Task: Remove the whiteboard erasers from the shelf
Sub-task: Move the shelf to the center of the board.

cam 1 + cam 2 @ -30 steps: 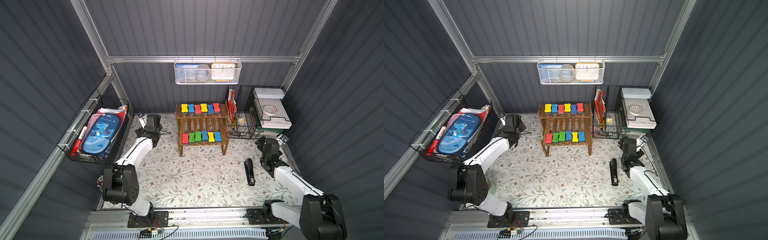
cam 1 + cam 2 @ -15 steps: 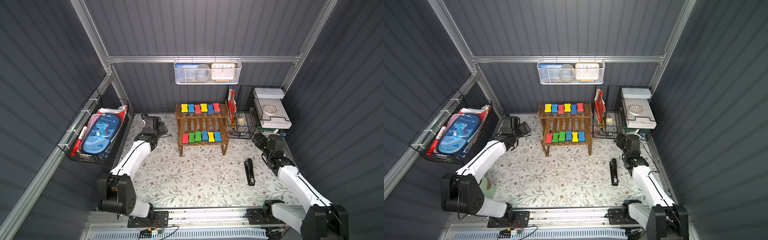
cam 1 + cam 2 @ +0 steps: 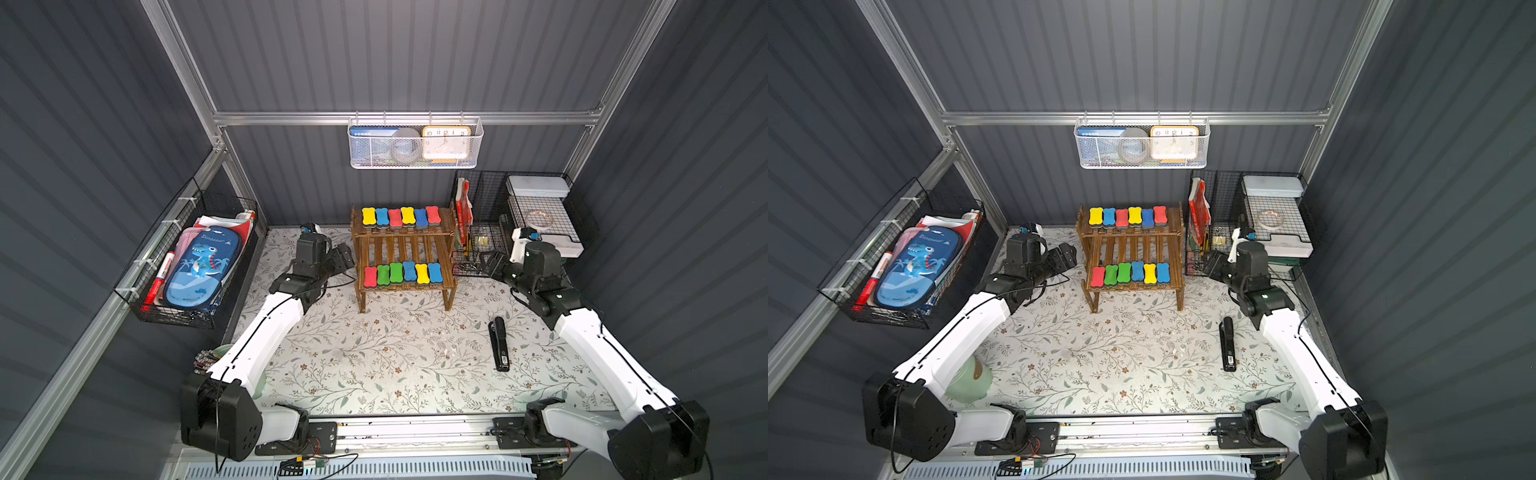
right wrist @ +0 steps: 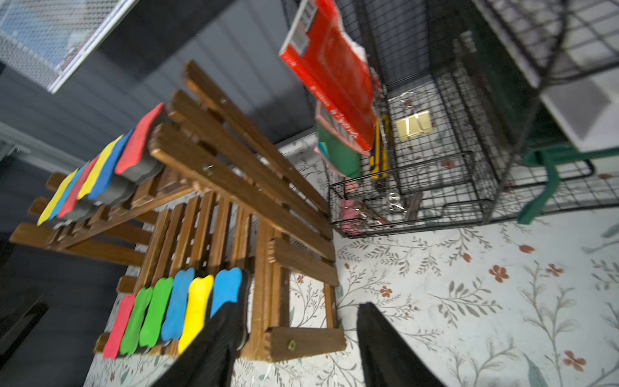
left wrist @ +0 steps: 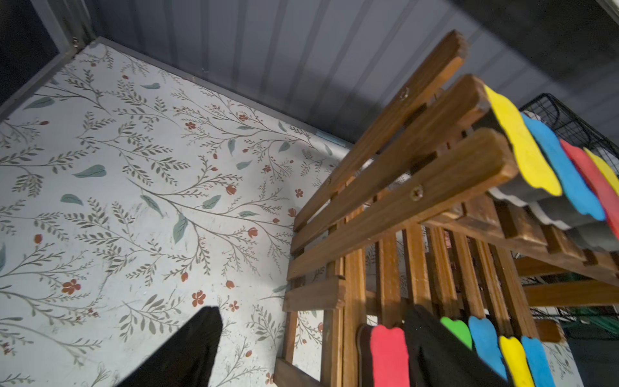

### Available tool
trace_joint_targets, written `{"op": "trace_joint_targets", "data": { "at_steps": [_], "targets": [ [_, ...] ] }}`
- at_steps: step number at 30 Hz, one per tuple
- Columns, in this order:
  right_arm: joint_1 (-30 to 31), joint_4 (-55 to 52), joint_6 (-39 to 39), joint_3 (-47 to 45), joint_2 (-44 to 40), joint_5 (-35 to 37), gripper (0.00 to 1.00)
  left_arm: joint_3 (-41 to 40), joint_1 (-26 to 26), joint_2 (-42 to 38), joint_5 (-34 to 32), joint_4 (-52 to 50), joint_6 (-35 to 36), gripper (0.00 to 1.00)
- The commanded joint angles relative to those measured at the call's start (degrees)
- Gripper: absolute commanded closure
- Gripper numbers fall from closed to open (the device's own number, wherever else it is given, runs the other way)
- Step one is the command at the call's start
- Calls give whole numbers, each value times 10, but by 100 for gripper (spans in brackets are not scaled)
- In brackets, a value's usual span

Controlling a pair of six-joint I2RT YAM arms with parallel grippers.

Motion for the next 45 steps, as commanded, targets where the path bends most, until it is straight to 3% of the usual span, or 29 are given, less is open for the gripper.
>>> {"op": "trace_joint_targets", "data": {
  "at_steps": [1,10,12,20,26,45],
  "targets": [
    [24,-51,-22,82,27,10,43,-17,-5,-2,40,-14,19,10],
    [92,-188,-68,332,179,49,52,-9,-6,17,73,-26,47,4],
    [99,-202,-68,348,190,70,53,-14,-6,12,69,-27,49,5],
    [97,-158,-32,201,143,68,50,-23,-5,21,94,-30,50,25],
    [97,-146,-21,120,120,56,50,-17,-7,30,52,-82,65,35],
    [98,-143,-11,96,125,40,53,-59,-21,7,80,-53,60,51]
  ]
}}
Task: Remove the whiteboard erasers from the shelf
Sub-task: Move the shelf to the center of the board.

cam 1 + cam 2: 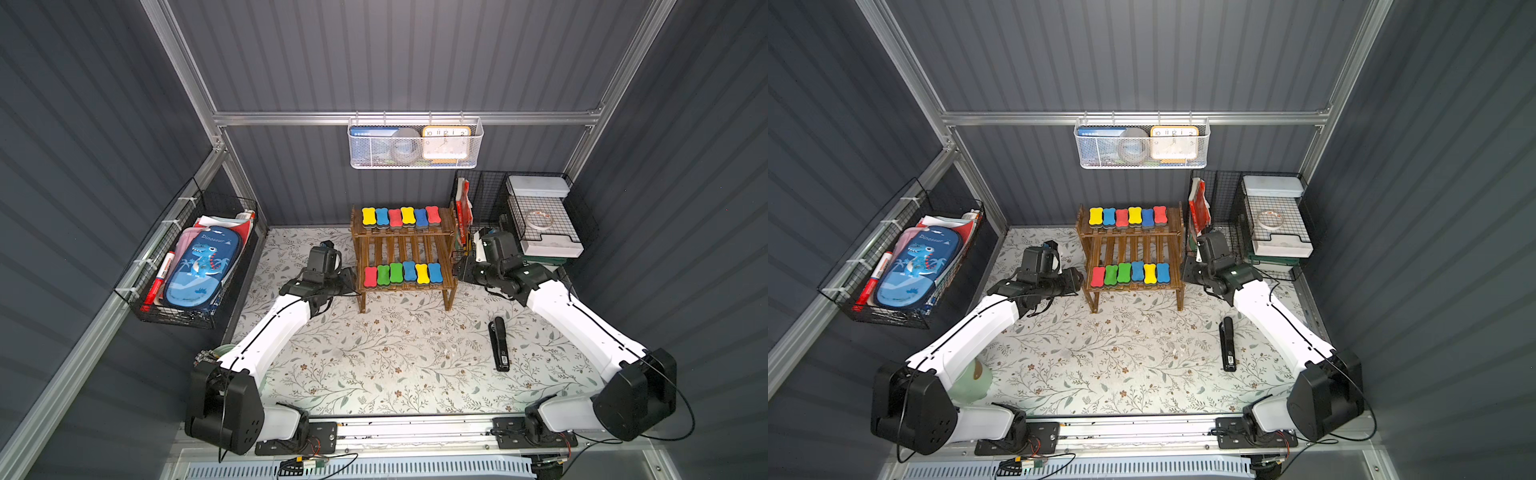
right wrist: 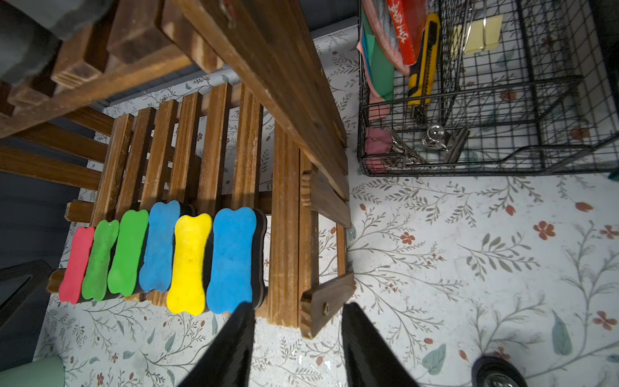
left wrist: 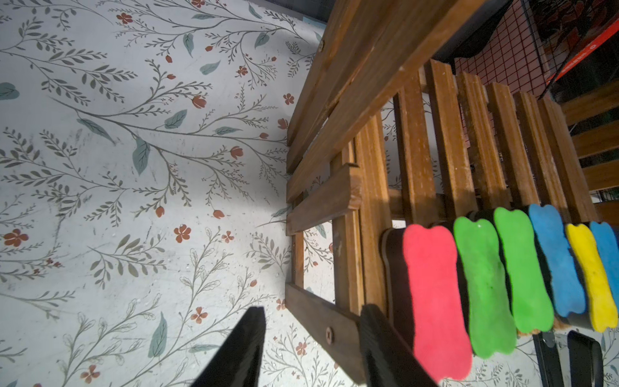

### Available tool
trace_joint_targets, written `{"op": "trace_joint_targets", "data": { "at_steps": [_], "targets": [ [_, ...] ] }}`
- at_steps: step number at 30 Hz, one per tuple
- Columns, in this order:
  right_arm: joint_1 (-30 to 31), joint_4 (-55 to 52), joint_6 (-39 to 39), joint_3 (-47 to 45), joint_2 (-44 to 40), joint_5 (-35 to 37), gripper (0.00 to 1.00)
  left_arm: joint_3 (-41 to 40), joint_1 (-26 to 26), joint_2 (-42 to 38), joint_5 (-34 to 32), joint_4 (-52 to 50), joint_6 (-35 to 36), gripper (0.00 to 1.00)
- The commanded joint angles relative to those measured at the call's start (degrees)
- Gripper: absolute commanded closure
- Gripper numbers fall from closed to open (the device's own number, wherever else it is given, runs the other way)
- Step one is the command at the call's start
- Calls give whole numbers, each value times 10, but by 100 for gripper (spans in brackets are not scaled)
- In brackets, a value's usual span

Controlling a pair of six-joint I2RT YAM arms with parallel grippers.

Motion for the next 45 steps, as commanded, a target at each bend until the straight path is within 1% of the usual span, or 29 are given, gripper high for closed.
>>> {"op": "trace_joint_targets", "data": {
  "at_steps": [1,9,12,14,21,24,31,40,45],
  "targets": [
    [0,3,7,-7,-1,-5,53,-10,-6,-13,12,2,3,51],
    [0,3,7,-10,-1,-6,53,-19,-11,-34,18,15,4,54],
    [0,3,8,-10,1,-7,53,-23,-12,-26,15,11,4,60],
    [0,2,8,-10,3,-10,53,-26,-13,-20,13,10,1,61],
    [6,3,10,-8,11,-18,54,-32,-17,-14,11,15,-5,62],
    [11,2,12,-6,16,-16,53,-33,-20,-19,12,16,-5,60],
    [13,3,12,-4,23,-11,54,-31,-43,-5,-20,6,-1,61],
    [14,3,17,-3,34,-2,55,-16,-48,6,-56,-11,-7,76],
    [22,3,21,8,54,1,58,-15,-53,10,-60,-15,-11,80]
  ]
}}
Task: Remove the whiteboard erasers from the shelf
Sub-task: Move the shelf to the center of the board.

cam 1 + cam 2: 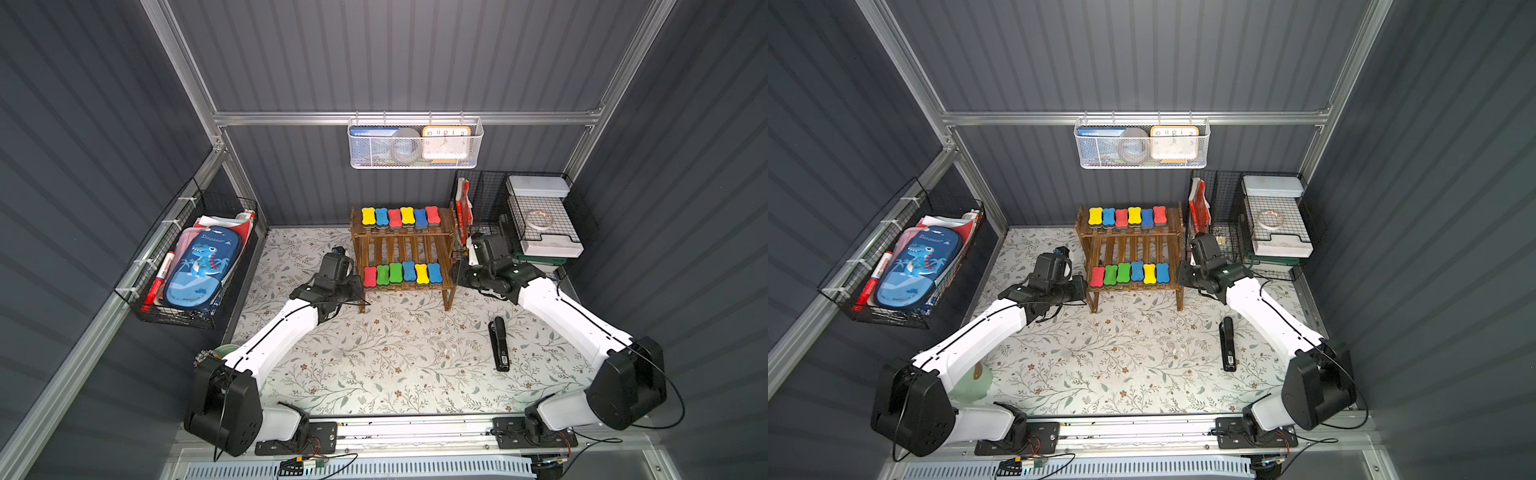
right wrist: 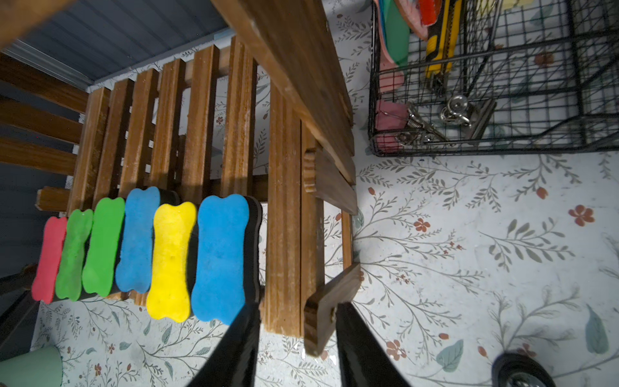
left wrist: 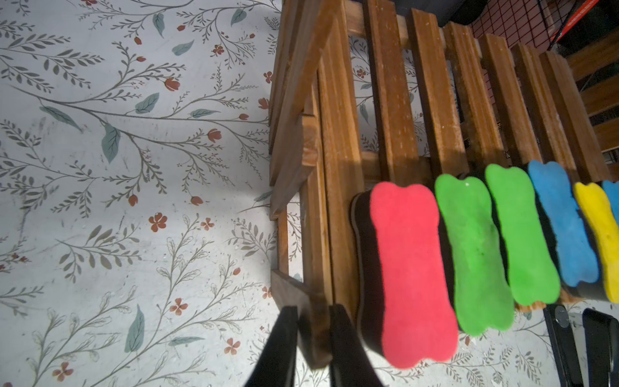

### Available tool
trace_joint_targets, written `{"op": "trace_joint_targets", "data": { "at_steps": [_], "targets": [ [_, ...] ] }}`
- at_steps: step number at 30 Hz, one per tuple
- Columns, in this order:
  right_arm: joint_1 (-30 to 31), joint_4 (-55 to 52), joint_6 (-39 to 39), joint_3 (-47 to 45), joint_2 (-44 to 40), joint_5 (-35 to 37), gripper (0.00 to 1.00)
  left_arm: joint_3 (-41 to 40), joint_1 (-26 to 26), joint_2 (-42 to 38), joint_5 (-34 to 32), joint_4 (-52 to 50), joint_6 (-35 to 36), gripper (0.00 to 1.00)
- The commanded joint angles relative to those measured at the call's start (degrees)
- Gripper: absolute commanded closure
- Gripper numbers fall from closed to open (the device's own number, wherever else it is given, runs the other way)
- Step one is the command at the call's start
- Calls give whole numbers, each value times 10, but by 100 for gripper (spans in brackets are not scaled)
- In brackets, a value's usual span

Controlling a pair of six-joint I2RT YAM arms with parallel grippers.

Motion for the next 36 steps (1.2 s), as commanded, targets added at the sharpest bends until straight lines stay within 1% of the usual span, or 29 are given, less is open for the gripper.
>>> {"op": "trace_joint_targets", "data": {
  "at_steps": [1,4,10,14,25,36],
  "targets": [
    [7,2,8,12,19,6,59,8,0,10,-20,-27,-5,81],
    [13,-6,8,14,25,6,64,7,-2,9,-23,-29,-4,81],
    [21,-15,14,6,32,32,85,3,-3,8,-25,-30,-7,85],
    [21,-13,17,0,26,39,100,1,-5,1,-31,-37,-10,89],
    [30,-20,25,-26,-11,44,100,-21,-14,-48,-45,-70,-31,100],
    [52,-25,40,-54,-42,57,100,-40,-41,-81,-59,-94,-53,100]
  ]
}}
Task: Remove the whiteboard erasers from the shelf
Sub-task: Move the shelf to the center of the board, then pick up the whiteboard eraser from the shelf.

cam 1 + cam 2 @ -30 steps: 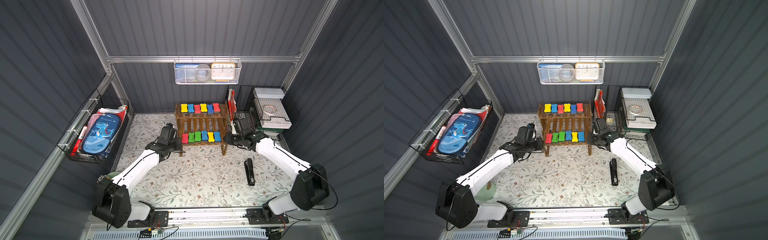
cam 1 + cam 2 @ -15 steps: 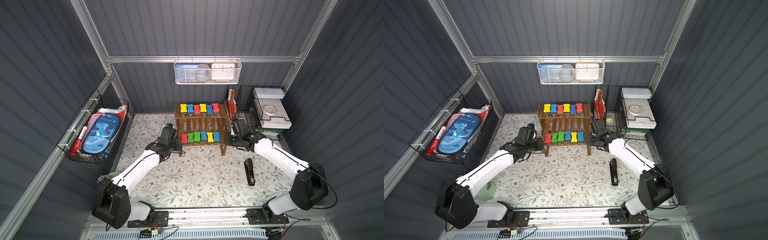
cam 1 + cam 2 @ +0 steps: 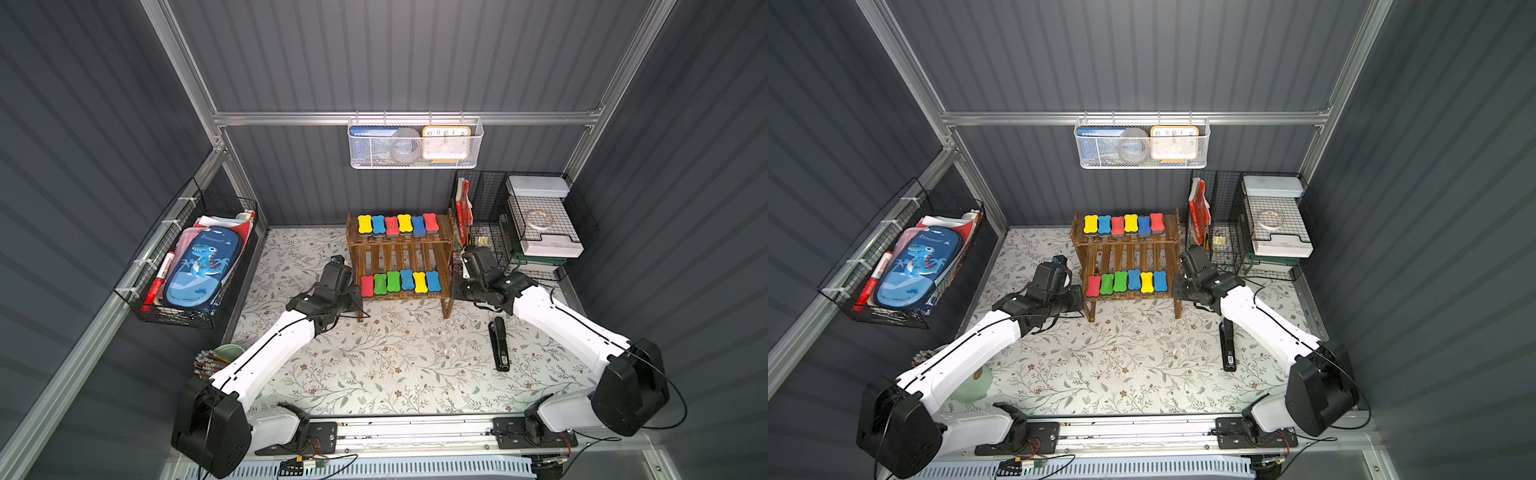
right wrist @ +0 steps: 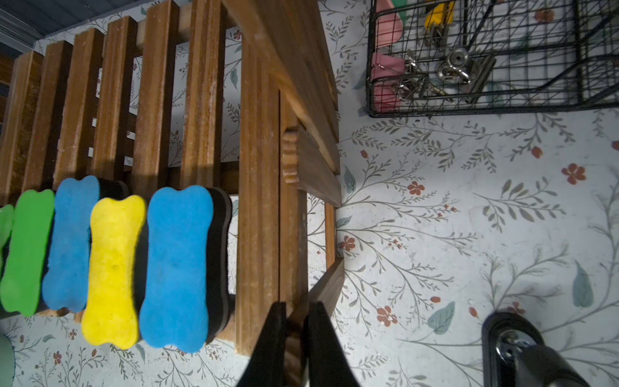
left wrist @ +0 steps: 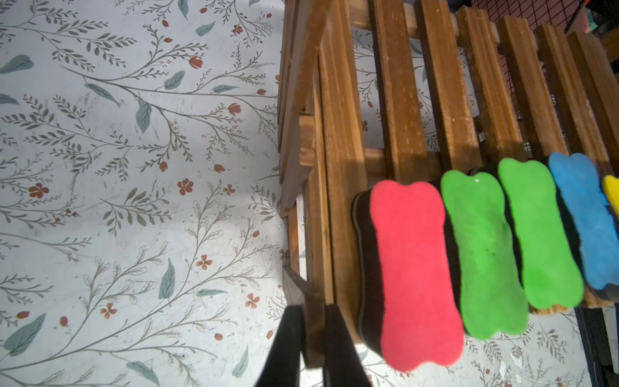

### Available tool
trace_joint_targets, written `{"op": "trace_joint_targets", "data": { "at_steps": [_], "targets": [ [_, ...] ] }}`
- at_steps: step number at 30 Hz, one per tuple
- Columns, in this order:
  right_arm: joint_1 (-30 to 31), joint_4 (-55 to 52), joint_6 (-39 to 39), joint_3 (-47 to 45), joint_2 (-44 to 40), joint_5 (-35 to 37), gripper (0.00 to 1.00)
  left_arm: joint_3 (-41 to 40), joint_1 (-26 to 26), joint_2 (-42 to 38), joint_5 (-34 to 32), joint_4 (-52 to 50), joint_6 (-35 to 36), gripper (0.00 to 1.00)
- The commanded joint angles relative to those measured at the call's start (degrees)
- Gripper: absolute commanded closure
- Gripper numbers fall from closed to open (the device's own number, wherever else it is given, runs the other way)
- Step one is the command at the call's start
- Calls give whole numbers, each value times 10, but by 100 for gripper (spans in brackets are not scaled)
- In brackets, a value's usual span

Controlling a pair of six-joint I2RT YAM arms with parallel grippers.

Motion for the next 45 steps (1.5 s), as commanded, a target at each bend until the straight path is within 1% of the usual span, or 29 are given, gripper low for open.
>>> {"op": "trace_joint_targets", "data": {
  "at_steps": [1,6,12,13,15,17,20,23,29,31,33,35,36,37,38,41,45],
  "targets": [
    [3,-7,24,-11,-21,4,100,-11,-8,-19,-9,-38,-42,100],
    [7,-10,32,-19,-31,5,100,-13,-22,-25,-20,-47,-47,100],
    [12,-6,43,-25,-36,11,100,-10,-27,-25,-29,-54,-49,99],
    [12,-4,44,-26,-37,12,100,-9,-27,-25,-30,-54,-50,95],
    [13,-3,47,-26,-38,13,100,-10,-27,-30,-34,-57,-51,83],
    [13,-2,47,-25,-38,15,100,-9,-28,-35,-37,-58,-51,74],
    [13,-2,48,-18,-39,22,86,-1,-28,-37,-44,-66,-51,66],
    [13,-5,49,-10,-42,29,78,11,-28,-40,-52,-74,-48,58],
    [13,-32,53,12,-70,63,64,58,-28,-59,-72,-110,-48,43],
    [13,-38,56,16,-87,77,62,80,-28,-65,-74,-120,-45,39],
    [12,-49,50,32,-105,83,60,102,-28,-69,-74,-132,-37,31],
    [13,-66,24,68,-112,80,58,125,-28,-67,-65,-140,-27,22],
    [12,-82,9,95,-107,77,57,135,-28,-64,-57,-142,-24,15],
    [12,-102,-7,135,-94,71,58,145,-28,-60,-48,-143,-20,4],
    [12,-123,-26,176,-78,60,58,153,-28,-55,-40,-143,-16,1],
    [13,-166,-56,286,-22,35,58,162,-28,-44,-29,-138,-8,1],
    [12,-187,-73,399,52,22,57,154,-28,-40,-28,-129,-1,1]
  ]
}}
